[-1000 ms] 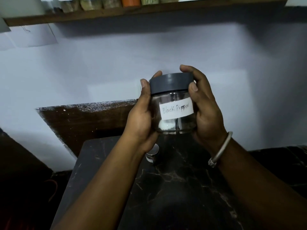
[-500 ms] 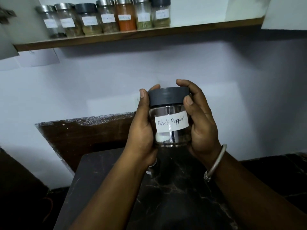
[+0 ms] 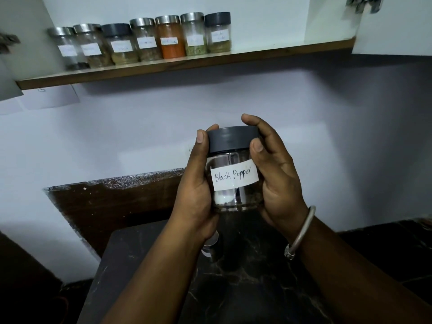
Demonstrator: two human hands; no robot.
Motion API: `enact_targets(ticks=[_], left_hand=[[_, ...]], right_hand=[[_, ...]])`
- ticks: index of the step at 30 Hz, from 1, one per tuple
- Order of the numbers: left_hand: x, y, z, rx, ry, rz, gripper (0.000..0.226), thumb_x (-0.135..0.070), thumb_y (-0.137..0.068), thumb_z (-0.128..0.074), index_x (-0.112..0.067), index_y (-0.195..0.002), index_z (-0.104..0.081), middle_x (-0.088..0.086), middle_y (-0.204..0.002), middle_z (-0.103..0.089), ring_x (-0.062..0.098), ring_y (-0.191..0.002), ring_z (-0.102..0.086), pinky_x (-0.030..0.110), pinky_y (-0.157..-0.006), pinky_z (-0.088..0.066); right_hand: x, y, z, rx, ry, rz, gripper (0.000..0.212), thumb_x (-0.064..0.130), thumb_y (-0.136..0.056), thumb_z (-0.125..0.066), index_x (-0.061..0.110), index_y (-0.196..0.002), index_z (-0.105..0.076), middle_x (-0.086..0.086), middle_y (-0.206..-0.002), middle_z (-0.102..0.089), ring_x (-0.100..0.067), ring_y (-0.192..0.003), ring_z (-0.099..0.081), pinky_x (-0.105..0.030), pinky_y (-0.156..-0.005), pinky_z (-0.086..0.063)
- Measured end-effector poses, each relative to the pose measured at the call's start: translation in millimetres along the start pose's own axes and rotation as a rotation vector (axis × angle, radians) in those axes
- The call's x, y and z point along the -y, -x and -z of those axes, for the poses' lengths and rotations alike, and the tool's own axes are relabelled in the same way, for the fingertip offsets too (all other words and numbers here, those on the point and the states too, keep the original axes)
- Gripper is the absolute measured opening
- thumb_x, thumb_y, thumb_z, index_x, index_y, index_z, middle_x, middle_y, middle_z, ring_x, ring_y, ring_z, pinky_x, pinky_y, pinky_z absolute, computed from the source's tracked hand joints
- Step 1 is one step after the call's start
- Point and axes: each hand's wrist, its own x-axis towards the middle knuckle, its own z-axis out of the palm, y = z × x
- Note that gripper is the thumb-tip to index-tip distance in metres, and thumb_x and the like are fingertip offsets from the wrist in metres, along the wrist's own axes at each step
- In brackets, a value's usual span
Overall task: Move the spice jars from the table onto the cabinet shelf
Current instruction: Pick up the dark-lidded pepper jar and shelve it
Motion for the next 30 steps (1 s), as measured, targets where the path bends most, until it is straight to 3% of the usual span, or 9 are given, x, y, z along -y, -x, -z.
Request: enact_targets(ticks=[6,15,19,22,25,30], left_hand=[[-0.1,-5.2,-0.5,0.018,-0.026,0.007,0.093,-0.065,-0.079,-0.065,-0.013,-0.154,-0.045,0.028,-0.149,-0.055,0.048,-0.139,-0.052,0.062,-0.116,-0.042],[-4.1,-19.8,-2.7,0.047,-0.094,-0.033,0.089,-0.068,-0.084,-0.058,-0.013,-0.153,-0.046,0.028,-0.147,-0.056,0.049,-0.135,-0.056,0.065,-0.112,-0.045],[-17.4,-36.0,-7.9,0.070,-0.139,-0.074,0.089,-0.068,-0.086,-0.057,-0.011,-0.152,-0.044,0.034,-0.147,-0.053,0.055,-0.135,-0.052,0.067,-0.107,-0.046],[-29.3,-53.5,-12.7,0.061,-0.218,-0.150,0.080,-0.066,-0.090,-0.055,-0.012,-0.148,-0.050,0.033,-0.141,-0.058,0.054,-0.129,-0.058,0.065,-0.106,-0.050],[-40.5,-71.5,-22.7,0.067,-0.289,-0.243,0.068,-0.064,-0.098,-0.051,-0.014,-0.143,-0.056,0.027,-0.135,-0.066,0.045,-0.123,-0.066,0.065,-0.105,-0.052],[-64.2,-117.7,-45.9,0.097,-0.414,-0.335,0.060,-0.065,-0.100,-0.045,-0.021,-0.140,-0.059,0.015,-0.131,-0.072,0.034,-0.119,-0.072,0.060,-0.097,-0.059]], right_hand=[[-0.6,-3.7,3.8,-0.008,0.010,-0.013,0.037,0.026,-0.100,-0.053,0.025,-0.137,-0.057,-0.002,-0.123,-0.069,-0.024,-0.110,-0.069,-0.036,-0.091,-0.060],[11.7,-16.9,10.0,0.010,0.173,0.012,0.037,0.026,-0.100,-0.052,0.027,-0.137,-0.058,0.007,-0.122,-0.070,-0.016,-0.111,-0.070,-0.030,-0.088,-0.059],[28.1,-32.5,11.7,0.047,0.414,0.012,0.047,0.042,-0.099,-0.054,0.033,-0.145,-0.051,0.025,-0.117,-0.069,0.002,-0.109,-0.069,-0.018,-0.081,-0.058],[39.7,-47.6,13.2,0.045,0.674,0.014,0.075,0.067,-0.083,-0.058,0.043,-0.152,-0.042,0.012,-0.129,-0.064,-0.004,-0.112,-0.068,-0.021,-0.086,-0.059],[49.9,-64.9,11.2,0.051,0.805,0.040,0.086,0.075,-0.077,-0.061,0.046,-0.154,-0.035,0.011,-0.132,-0.064,-0.003,-0.111,-0.066,-0.018,-0.085,-0.056],[62.5,-114.0,10.8,-0.011,0.867,0.172,0.065,0.053,-0.084,-0.078,0.032,-0.140,-0.053,0.008,-0.119,-0.070,-0.012,-0.100,-0.071,-0.042,-0.088,-0.062]])
